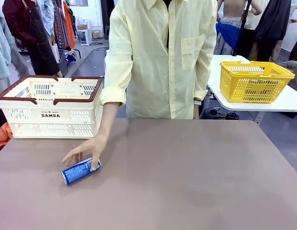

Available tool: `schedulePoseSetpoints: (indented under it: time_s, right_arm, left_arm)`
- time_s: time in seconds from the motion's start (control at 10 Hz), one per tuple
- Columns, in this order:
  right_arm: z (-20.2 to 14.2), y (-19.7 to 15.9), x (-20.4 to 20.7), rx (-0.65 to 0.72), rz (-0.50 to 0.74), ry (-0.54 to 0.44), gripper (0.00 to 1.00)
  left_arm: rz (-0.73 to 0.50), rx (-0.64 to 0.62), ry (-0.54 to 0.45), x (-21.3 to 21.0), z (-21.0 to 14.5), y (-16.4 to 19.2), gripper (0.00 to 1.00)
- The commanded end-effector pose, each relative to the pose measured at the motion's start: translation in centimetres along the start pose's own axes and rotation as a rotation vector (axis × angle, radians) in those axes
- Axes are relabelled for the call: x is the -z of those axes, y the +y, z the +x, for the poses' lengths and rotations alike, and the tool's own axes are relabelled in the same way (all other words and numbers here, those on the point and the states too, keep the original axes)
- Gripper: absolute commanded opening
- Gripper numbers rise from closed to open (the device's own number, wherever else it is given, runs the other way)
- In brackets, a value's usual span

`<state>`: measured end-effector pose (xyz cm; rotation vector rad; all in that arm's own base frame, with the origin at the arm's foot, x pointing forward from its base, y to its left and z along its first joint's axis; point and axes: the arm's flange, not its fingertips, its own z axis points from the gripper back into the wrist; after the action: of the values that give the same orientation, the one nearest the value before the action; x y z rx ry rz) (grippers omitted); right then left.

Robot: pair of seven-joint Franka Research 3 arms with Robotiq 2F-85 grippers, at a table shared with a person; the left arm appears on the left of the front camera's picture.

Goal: Place the drinks into the Shopping basket.
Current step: Pick up one drink and place it into the Shopping basket.

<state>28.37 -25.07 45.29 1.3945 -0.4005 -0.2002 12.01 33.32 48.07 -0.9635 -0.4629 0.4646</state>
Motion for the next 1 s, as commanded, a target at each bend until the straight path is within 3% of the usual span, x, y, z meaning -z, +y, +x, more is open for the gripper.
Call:
schedulePoseSetpoints:
  time_s: [0.0,0.3,0.5,0.7,0.9]
  right_arm:
    - [-0.1,0.2,0.0,-0.025,0.013,-0.003,1.00]
    - [-0.1,0.2,0.0,-0.025,0.013,-0.003,1.00]
    - [-0.1,0.2,0.0,-0.025,0.013,-0.003,1.00]
    - [-0.1,0.2,0.0,-0.025,0.013,-0.003,1.00]
    - [-0.1,0.2,0.0,-0.025,0.013,-0.003,1.00]
  left_arm:
    - [-0.066,-0.010,0.032,1.3,1.3,2.8,1.00]
    - [-0.065,0.045,0.048,1.5,1.0,3.5,1.00]
    - [-0.017,0.184,0.146,5.1,0.7,-0.2,1.00]
    - [0.084,0.334,0.307,13.1,0.3,-7.6,1.00]
    - [0.252,0.442,0.470,24.3,0.2,-14.4,1.00]
